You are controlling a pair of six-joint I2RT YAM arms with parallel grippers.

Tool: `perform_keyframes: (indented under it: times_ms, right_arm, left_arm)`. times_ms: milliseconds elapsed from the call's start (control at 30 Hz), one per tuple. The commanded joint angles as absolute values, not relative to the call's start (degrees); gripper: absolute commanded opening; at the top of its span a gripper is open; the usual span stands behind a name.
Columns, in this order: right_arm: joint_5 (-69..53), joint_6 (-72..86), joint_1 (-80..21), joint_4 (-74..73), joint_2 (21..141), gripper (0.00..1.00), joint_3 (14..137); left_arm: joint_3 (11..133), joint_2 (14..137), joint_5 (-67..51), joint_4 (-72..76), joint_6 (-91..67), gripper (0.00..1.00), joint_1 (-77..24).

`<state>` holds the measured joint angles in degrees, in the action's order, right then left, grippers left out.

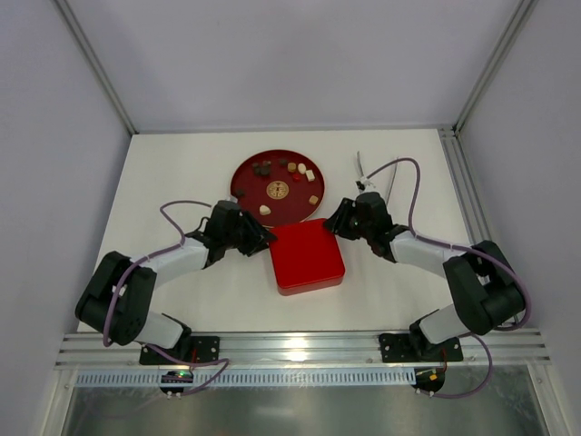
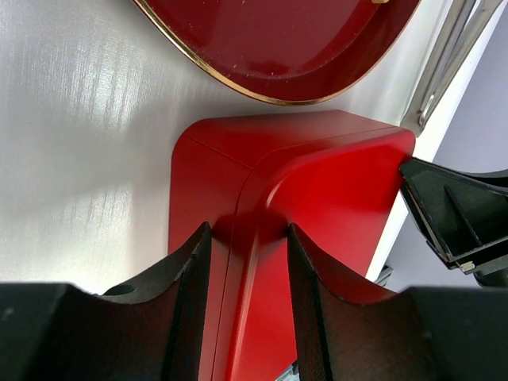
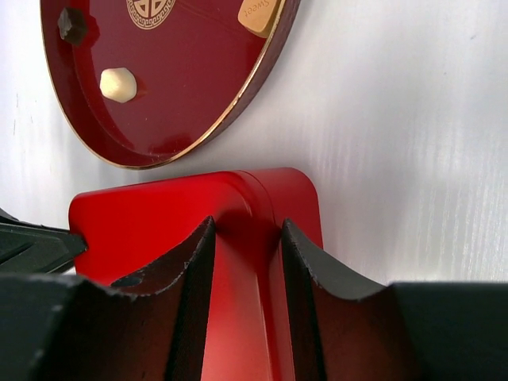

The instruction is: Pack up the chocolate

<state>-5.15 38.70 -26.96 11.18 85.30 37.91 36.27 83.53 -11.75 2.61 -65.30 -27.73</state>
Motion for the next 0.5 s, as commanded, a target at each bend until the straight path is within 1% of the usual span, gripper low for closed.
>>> perform_keyframes:
  times_ms: [0,67,133,167,200,267,300,333,467]
  right_arm:
    - [-4.13,37.09,-28.83,-5.8,87.37,0.38,31.91]
    - [-4.66,37.35,-28.92,-6.15,85.09,0.39,31.38]
    - [-4.4,37.44,-28.92,-7.38,83.33,0.4,31.46]
    - [-3.61,37.27,-28.92,-7.99,82.45,0.43,32.16]
    - [-3.08,36.83,-28.83,-10.0,80.7,0.51,32.86]
    - [-2.2,36.21,-28.74,-11.94,79.11,0.57,35.5]
    - [-2.02,35.95,-28.22,-13.69,77.8,0.63,36.55]
    - [-2.02,35.34,-27.78,-14.67,77.0,0.68,38.65]
    - [-1.58,33.66,-26.37,-18.8,72.26,0.77,44.2]
  left_arm:
    - [32.34,88.42,-6.5,-11.95,-60.56,0.24,-28.39]
    - [33.13,87.54,-6.68,-13.35,-59.59,0.24,-28.39]
    - [34.01,85.79,-6.42,-15.02,-57.84,0.27,-28.48]
    - [34.8,84.82,-6.24,-16.94,-57.14,0.3,-28.48]
    - [36.46,83.34,-5.72,-18.35,-56.26,0.39,-28.39]
    - [39.1,82.01,-5.19,-20.82,-53.27,0.46,-28.39]
    - [42.24,81.48,-4.92,-23.96,-51.87,0.51,-28.39]
    - [43.93,80.43,-4.75,-25.39,-49.59,0.53,-28.3]
    - [51.4,76.91,-3.52,-32.59,-44.58,0.62,-28.21]
